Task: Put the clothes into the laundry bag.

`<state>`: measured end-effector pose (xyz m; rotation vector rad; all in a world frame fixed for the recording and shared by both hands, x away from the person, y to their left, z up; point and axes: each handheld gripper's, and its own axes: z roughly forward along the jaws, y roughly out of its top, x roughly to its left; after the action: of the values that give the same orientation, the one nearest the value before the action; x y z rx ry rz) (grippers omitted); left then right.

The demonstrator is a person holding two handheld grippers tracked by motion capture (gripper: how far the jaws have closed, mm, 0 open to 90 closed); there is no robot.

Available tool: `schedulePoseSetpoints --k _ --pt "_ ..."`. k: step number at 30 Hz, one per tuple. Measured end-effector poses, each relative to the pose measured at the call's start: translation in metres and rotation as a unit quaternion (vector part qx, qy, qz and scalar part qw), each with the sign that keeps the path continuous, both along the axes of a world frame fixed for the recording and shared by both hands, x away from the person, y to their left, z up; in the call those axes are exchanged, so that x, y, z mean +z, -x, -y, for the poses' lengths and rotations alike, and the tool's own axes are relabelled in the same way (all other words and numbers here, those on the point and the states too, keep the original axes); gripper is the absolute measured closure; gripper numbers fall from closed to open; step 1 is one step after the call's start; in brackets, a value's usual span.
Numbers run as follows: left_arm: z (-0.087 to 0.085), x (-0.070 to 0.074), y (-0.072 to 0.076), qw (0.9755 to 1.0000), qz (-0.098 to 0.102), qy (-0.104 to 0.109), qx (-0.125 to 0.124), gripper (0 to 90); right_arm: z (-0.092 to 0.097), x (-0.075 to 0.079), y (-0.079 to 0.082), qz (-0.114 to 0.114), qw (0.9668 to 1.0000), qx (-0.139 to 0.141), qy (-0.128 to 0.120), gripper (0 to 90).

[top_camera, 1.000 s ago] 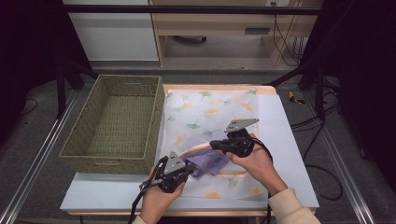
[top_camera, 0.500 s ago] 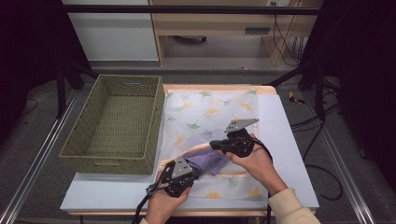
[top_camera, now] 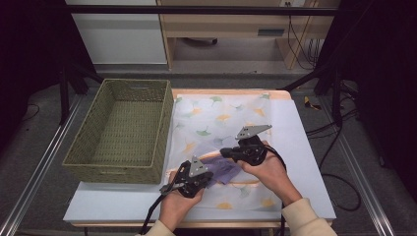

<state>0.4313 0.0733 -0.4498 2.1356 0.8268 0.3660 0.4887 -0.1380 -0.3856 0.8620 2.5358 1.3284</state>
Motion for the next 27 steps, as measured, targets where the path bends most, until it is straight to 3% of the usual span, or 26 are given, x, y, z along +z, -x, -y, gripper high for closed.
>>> schedulePoseSetpoints --k 8,13,27 --pt "0.005 -0.014 -0.016 0.9995 0.005 -0.014 0.027 90.0 0.001 0.000 -0.001 0.002 1.0000 0.001 0.000 88.7" --pt "0.003 -0.016 -0.008 0.9986 0.024 -0.026 0.040 90.0 0.004 -0.001 0.000 0.001 1.0000 0.000 -0.001 88.7" --pt "0.000 -0.026 -0.036 0.9963 0.031 -0.011 0.079 90.0 0.004 -0.009 -0.001 -0.004 1.0000 0.000 0.000 88.7"
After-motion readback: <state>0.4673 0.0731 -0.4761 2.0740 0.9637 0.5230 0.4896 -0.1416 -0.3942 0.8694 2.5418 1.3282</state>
